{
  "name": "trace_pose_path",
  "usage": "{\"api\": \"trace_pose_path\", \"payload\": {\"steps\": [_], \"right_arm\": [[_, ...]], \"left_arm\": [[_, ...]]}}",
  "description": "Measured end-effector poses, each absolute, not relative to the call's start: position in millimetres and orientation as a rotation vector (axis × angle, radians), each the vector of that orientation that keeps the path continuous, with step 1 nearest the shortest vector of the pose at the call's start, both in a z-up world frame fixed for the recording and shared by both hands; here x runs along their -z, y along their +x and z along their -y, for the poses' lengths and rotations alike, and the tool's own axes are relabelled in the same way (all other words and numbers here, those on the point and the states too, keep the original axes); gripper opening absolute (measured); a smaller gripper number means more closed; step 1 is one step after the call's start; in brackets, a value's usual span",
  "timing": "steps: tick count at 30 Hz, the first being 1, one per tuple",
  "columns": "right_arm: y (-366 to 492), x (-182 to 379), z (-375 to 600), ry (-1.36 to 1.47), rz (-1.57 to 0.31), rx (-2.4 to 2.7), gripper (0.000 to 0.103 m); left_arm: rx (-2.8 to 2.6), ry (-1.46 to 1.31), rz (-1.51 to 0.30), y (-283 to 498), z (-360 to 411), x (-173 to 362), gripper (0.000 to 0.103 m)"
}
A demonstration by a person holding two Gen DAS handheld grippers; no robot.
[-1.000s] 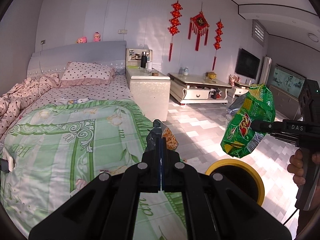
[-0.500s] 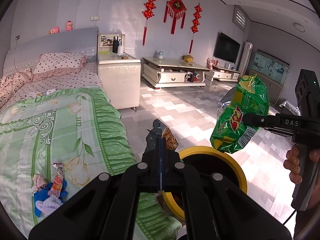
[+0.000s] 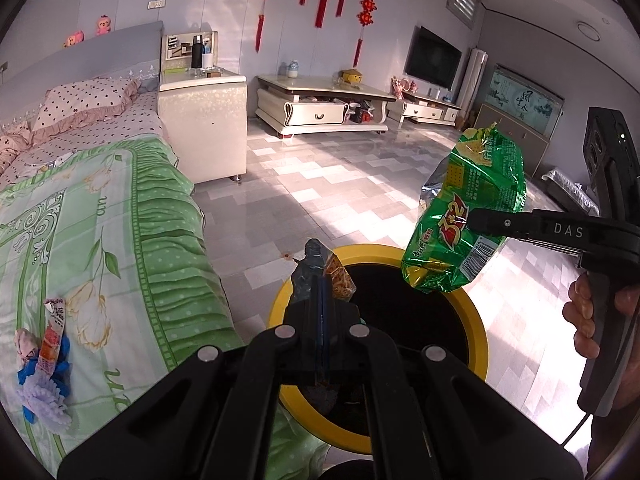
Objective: Collect trash
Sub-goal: 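Carry the snack packet and chip bag to the yellow bin and release both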
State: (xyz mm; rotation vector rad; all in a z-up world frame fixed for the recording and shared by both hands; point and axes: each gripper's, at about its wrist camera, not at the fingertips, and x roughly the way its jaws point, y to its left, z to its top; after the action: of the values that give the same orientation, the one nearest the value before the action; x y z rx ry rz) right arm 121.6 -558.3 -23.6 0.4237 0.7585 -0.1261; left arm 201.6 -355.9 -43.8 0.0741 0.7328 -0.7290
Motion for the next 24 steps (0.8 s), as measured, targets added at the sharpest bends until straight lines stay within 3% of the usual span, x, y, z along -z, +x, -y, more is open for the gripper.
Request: {"api": "trace_pose_path", "payload": {"steps": [12, 18, 20, 22, 24], "right_arm": [[126, 37, 561, 0.444, -0.791, 0.141, 0.012], [124, 36, 561, 0.455, -0.792, 0.163, 0.026], [123, 36, 562, 0.458, -0.793, 0.172, 0.030], [120, 36, 562, 0.460, -0.791, 0.183, 0.039], [119, 34, 562, 0.462, -0.790, 0.190, 0.041]], "left_arm": [[0.736, 0.079, -0.774, 206, 362, 62, 0.000], [0.735, 0.064, -0.796, 204, 360, 63, 0.001], [0.734, 0.061, -0.798, 205, 357, 63, 0.008], [0.718, 0.053, -0.783, 203, 353, 62, 0.049], [0.709, 0.040, -0.766, 203, 346, 59, 0.053]]}}
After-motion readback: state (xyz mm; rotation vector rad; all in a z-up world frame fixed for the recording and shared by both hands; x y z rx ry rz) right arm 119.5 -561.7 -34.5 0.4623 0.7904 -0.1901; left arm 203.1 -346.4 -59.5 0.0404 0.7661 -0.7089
